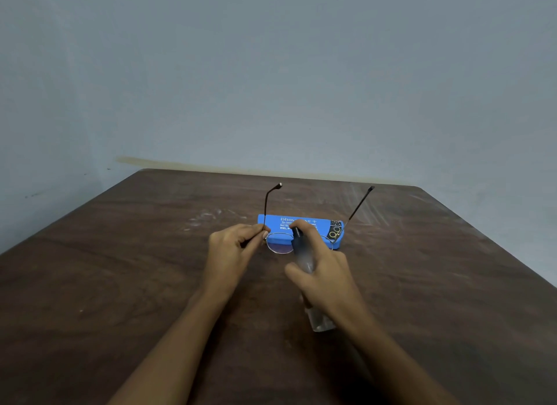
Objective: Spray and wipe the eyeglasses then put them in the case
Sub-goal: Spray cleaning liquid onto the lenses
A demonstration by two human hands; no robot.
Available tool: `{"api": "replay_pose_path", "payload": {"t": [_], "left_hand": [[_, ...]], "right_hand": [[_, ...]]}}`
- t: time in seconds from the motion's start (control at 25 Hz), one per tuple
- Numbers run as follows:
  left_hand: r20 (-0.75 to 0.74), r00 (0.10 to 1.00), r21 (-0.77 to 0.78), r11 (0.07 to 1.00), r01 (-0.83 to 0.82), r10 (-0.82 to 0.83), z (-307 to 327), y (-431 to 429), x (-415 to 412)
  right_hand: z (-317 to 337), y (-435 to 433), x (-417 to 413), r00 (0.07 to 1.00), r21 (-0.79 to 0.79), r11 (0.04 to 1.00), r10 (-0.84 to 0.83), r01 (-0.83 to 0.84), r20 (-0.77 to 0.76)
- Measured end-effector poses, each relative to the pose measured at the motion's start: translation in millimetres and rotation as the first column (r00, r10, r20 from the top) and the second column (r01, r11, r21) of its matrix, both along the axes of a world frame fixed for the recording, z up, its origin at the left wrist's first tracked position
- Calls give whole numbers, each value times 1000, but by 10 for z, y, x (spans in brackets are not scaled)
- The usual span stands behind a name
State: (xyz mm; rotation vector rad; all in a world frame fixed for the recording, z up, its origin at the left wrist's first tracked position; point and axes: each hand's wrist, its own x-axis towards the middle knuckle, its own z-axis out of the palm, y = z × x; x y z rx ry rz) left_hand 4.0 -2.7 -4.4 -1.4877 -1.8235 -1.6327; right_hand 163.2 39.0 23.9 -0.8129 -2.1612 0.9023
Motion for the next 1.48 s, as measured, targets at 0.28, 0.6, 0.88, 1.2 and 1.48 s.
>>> {"api": "replay_pose_path", "payload": {"t": [0.28,0.6,0.88,1.2,1.48], "left_hand": [[-11,1000,27,999,-19,19,16,-22,8],[-47,998,23,999,-41,42,16,-35,10],[-43,999,19,1000,-24,25,18,-38,17],[-43,998,15,999,-51,52,37,-49,17],[-85,993,-9,997,-78,77,45,-50,19]], "right_hand": [[-4,8,-21,1000,38,999,7,-8,24],[-23,55,12,999,-49,998,50,-49,18],[2,40,24,999,-83,995,54,-54,2],[-51,28,136,975,-106,994,-46,23,-219],[0,180,358,991,88,992,-84,93,-100]]}}
